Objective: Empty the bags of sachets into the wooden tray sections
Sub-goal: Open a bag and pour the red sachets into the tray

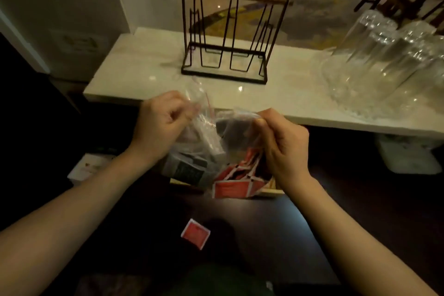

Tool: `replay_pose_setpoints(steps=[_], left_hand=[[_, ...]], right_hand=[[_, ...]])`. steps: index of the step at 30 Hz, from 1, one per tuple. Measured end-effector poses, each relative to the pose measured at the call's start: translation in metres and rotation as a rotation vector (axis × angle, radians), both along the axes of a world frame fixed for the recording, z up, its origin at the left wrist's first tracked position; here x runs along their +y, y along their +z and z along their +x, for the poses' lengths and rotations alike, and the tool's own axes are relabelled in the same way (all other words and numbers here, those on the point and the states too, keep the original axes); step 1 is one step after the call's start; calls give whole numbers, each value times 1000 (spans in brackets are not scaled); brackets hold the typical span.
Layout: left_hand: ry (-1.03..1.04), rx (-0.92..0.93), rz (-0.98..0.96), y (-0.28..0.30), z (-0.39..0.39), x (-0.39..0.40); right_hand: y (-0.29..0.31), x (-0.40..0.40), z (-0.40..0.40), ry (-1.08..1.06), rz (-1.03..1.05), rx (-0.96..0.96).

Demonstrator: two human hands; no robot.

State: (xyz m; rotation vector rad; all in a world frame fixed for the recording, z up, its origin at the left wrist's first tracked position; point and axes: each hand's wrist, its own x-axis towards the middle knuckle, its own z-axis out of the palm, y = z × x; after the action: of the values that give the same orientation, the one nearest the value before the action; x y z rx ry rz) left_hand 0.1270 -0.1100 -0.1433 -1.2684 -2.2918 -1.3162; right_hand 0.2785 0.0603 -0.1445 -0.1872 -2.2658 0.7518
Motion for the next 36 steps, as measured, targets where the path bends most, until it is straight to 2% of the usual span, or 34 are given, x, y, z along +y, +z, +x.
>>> replay_pose_setpoints(steps=[6, 12, 17, 22, 25, 29, 32, 36], left_hand=[[25, -50, -136, -77, 37, -28], [135, 49, -338, -130, 62, -47], [93, 199, -438, -169, 81, -49], [29, 226, -597, -192, 96, -40], [39, 205, -746, -199, 109, -30], [-12, 61, -850, -211, 123, -22], [-83, 164, -927, -220, 131, -16], [-84, 178, -1046, -219, 134, -8]], right_hand=[[-69, -23, 26, 24, -29, -203], [-124, -37, 47, 3, -23, -396], [-159, -36, 65, -90, -107, -530], [-173, -25, 81, -229, -291, -609], [-174, -18, 88, -339, -265, -656], [-181, -12, 103, -441, -275, -773], [-190, -5, 117, -421, -283, -792], [-186, 11, 125, -480, -245, -790]])
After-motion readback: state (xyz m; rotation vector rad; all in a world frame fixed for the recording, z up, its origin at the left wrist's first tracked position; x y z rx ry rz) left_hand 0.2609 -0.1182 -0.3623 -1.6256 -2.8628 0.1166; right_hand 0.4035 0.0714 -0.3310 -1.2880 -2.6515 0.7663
